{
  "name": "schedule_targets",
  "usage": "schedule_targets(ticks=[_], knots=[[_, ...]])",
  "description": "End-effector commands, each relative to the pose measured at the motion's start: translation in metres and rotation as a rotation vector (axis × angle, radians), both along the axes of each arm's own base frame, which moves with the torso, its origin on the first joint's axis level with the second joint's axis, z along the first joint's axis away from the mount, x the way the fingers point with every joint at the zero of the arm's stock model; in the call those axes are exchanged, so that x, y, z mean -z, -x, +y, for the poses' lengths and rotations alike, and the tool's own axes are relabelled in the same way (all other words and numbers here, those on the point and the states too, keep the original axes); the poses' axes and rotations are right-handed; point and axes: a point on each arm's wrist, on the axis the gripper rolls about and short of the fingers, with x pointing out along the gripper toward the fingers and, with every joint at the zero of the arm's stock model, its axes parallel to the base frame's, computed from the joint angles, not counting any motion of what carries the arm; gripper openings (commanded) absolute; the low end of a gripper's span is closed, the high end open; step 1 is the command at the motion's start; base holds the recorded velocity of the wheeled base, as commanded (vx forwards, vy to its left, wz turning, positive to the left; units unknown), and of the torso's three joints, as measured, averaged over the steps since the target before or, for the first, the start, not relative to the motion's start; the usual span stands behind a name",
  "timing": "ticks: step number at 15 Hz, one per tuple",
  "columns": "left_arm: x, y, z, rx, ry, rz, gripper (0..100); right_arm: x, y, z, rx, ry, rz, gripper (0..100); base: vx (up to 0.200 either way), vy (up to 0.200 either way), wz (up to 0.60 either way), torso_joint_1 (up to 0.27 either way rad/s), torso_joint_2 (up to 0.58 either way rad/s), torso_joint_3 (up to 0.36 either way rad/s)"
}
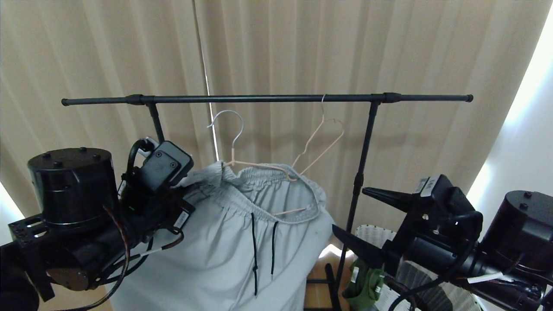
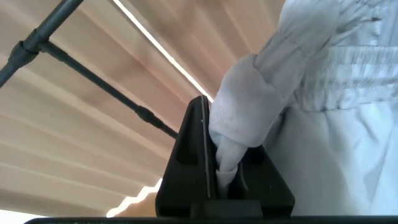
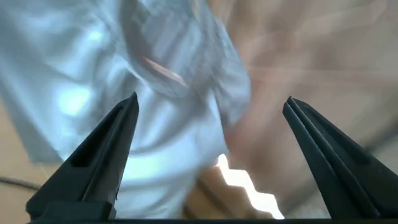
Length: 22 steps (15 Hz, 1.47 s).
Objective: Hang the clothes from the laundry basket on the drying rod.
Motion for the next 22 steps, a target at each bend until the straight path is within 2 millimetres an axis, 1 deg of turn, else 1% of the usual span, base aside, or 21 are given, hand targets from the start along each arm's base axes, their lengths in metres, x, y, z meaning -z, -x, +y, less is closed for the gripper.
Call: schedule_targets(ticks=[1,3,5,6,9,10,11,12,14,17,20,22], knots=[[0.005,0.001,-0.003,0.013,0.005,0.021,0,0.009,-0.003,0.003,-0.013,0.006,0.005,100,0.0,0.0,0.0,0.0,0.0,0.0],[0.004,0.008,-0.016,0.065,0.032,0.021,0,0.003,-0.019,0.013,-0.012,-0.022,-0.058,100,0.0,0.0,0.0,0.0,0.0,0.0],[-0.001,0.013,-0.026,0.109,0.038,0.005,0,-0.009,-0.031,0.022,-0.016,-0.013,-0.134,100,0.0,0.0,0.0,0.0,0.0,0.0],[-0.003,0.015,-0.03,0.128,0.039,0.0,0,-0.012,-0.035,0.025,-0.018,0.011,-0.131,100,0.0,0.0,0.0,0.0,0.0,0.0],[-0.003,0.019,-0.037,0.161,0.039,-0.002,0,-0.02,-0.044,0.031,-0.019,0.037,-0.135,100,0.0,0.0,0.0,0.0,0.0,0.0],[-0.004,0.02,-0.038,0.17,0.04,-0.005,0,-0.027,-0.05,0.035,-0.01,0.053,-0.154,100,0.0,0.0,0.0,0.0,0.0,0.0],[-0.005,0.02,-0.039,0.172,0.039,-0.007,0,-0.028,-0.051,0.035,-0.005,0.057,-0.155,100,0.0,0.0,0.0,0.0,0.0,0.0],[-0.005,0.022,-0.041,0.182,0.035,-0.008,0,-0.037,-0.058,0.038,0.04,0.07,-0.157,100,0.0,0.0,0.0,0.0,0.0,0.0],[-0.005,0.024,-0.043,0.2,0.033,-0.011,0,-0.046,-0.069,0.045,0.058,0.105,-0.153,100,0.0,0.0,0.0,0.0,0.0,0.0],[-0.008,0.028,-0.049,0.247,0.053,-0.029,0,-0.044,-0.077,0.053,0.047,0.138,-0.162,100,0.0,0.0,0.0,0.0,0.0,0.0],[-0.01,0.028,-0.049,0.258,0.073,-0.055,0,-0.039,-0.078,0.055,0.042,0.144,-0.153,100,0.0,0.0,0.0,0.0,0.0,0.0],[-0.009,0.029,-0.048,0.257,0.07,-0.05,0,-0.039,-0.077,0.054,0.044,0.143,-0.155,100,0.0,0.0,0.0,0.0,0.0,0.0]])
